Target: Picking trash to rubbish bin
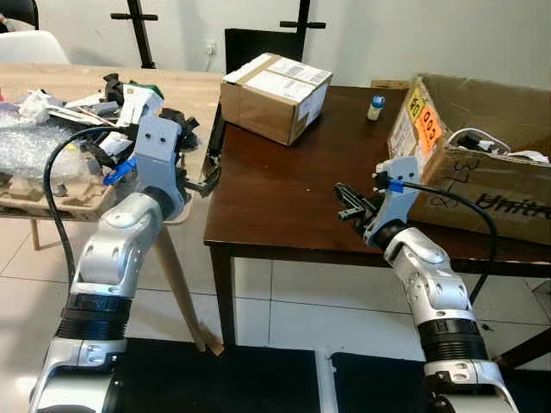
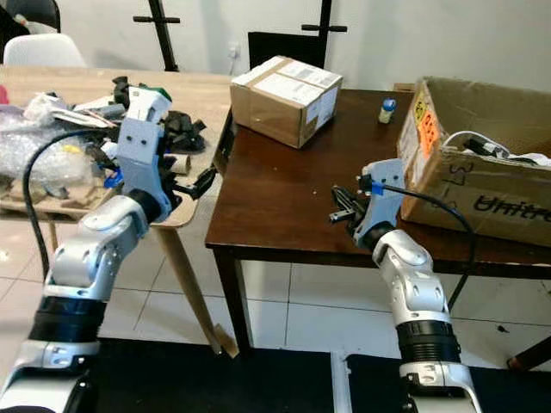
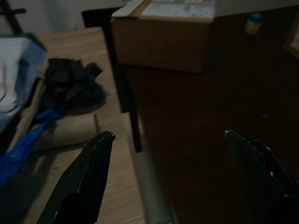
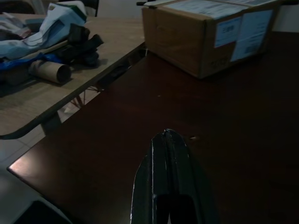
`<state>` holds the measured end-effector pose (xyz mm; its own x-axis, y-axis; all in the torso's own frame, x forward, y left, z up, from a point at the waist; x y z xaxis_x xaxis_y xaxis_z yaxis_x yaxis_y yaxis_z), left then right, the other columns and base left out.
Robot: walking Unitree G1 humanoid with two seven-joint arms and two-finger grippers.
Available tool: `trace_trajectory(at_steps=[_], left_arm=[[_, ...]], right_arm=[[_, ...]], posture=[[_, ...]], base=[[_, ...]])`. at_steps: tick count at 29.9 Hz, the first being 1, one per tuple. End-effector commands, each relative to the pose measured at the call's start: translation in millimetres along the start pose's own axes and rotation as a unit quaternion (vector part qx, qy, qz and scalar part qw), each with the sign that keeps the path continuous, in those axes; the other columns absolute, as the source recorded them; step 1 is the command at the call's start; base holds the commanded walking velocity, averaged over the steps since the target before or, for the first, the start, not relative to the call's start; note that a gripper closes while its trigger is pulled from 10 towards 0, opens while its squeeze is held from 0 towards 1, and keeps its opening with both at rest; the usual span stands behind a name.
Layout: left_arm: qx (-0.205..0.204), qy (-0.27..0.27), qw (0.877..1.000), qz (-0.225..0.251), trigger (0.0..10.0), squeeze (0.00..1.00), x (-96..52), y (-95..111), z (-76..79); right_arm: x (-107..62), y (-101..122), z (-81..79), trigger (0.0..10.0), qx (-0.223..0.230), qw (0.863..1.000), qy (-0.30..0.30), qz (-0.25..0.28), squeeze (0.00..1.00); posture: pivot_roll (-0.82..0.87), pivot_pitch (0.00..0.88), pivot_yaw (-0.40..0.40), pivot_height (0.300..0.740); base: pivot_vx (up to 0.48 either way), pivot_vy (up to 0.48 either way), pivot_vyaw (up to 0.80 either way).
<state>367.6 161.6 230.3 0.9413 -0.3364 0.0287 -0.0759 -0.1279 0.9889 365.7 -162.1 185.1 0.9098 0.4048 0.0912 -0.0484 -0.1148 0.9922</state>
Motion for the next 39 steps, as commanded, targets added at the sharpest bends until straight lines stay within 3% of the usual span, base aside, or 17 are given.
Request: trace_trajectory(at_steps=[1, 15, 39], left_arm=[[0.004, 0.016, 1.000, -0.027, 10.0, 0.00, -1.5, -10, -6.5], [0.004, 0.017, 0.999, -0.038, 10.0, 0.00, -0.9, -14, -5.3], [0.002, 0.012, 0.999, -0.053, 10.0, 0.00, 0.0, -14, -5.4]], right_arm=[[1.4, 1, -4.0, 10.0, -0.003, 1.000, 0.006, 0.001, 0.00], [5.1, -4, -16.0, 10.0, 0.000, 1.000, 0.016, -0.001, 0.00], [4.7, -6, -18.4, 10.0, 0.003, 1.000, 0.015, -0.001, 0.00]], posture=[[0.01, 0.119, -0.023, 0.740], [0.02, 0.119, -0.015, 0.740], [0.02, 0.122, -0.002, 0.740]], base=[[0.000, 0.000, 0.00], [0.000, 0.018, 0.00], [0.000, 0.408, 0.00]])
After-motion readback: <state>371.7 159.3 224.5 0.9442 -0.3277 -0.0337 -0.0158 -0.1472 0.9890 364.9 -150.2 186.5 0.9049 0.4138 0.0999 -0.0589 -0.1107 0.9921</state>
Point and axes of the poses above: a point about 5 cm out from each wrist's last joint towards the gripper, its own x axis pointing out of the wrist towards the gripper, its own y axis along the axis of the wrist's last joint, z = x × y, the point moved 2 cm from there along x, pointing out of the wrist towards the gripper, and after that the axes turned 3 degrees about x, right-handed, at the moved point
